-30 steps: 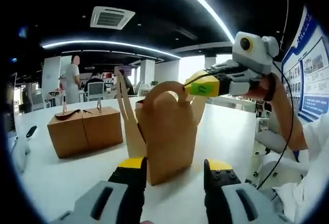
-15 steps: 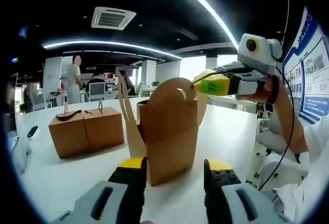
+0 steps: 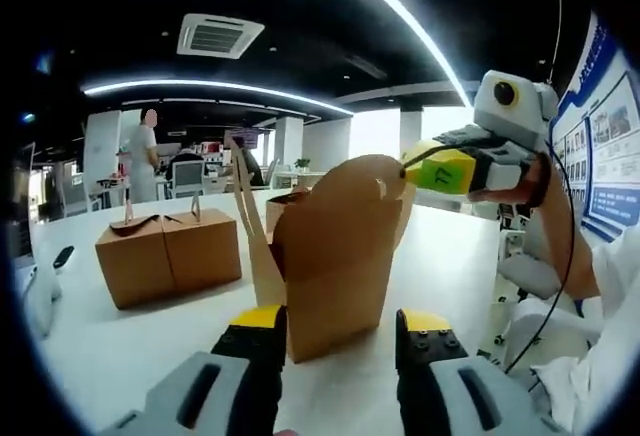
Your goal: Pick up one paper box from the group, open the paper box, and remove the item inside
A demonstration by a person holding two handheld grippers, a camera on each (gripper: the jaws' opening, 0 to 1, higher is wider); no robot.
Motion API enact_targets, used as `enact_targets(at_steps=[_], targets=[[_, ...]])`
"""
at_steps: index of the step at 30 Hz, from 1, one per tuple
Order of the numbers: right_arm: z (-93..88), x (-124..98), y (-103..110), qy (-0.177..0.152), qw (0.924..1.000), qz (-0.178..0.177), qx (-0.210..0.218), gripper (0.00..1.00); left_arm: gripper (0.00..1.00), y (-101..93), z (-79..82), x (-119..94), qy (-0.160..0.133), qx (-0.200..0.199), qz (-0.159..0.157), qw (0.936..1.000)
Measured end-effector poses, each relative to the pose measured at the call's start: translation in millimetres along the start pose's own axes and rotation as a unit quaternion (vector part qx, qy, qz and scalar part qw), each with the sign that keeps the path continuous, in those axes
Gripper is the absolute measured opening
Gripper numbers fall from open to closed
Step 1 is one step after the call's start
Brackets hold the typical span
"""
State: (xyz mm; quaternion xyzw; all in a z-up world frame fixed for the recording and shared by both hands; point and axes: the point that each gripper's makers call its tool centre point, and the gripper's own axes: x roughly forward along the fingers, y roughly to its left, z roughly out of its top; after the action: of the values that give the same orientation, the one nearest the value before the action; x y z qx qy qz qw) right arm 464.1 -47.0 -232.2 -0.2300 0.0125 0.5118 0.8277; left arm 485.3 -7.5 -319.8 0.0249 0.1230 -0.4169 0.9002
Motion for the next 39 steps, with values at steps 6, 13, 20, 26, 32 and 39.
enact_targets(at_steps=[6, 13, 20, 26, 32, 39], targets=[[0.4, -0.4, 8.5, -0.002, 1.0, 0.008, -0.004, 0.03, 0.44, 0.7, 0.2, 1.5, 0.002, -0.003, 0.004, 1.0], [0.3, 0.1, 12.1, -0.002, 0.9998, 0.015, -0.011, 0.03, 0.44, 1.6, 0.6, 2.2, -0.001, -0.009, 0.006, 0.9999], [-1.1, 0.7, 16.7, 0.002, 0.9997, 0.022, -0.014, 0.03, 0.42, 3.2, 2.3, 3.0, -0.005, -0.022, 0.012, 0.9997], [-3.0, 0.2, 22.8, 0.003, 0.9993, 0.032, -0.019, 0.03, 0.4, 4.8, 1.6, 2.4, -0.005, -0.022, 0.016, 0.9996], [-10.7, -1.3, 31.7, 0.01, 0.9988, 0.044, -0.017, 0.03, 0.4, 4.7, 3.6, -4.2, -0.007, -0.018, 0.011, 0.9998], [-17.4, -6.8, 37.5, 0.021, 0.9979, 0.057, -0.021, 0.03, 0.4, 0.8, 10.5, -17.8, -0.02, -0.02, -0.017, 0.9994]])
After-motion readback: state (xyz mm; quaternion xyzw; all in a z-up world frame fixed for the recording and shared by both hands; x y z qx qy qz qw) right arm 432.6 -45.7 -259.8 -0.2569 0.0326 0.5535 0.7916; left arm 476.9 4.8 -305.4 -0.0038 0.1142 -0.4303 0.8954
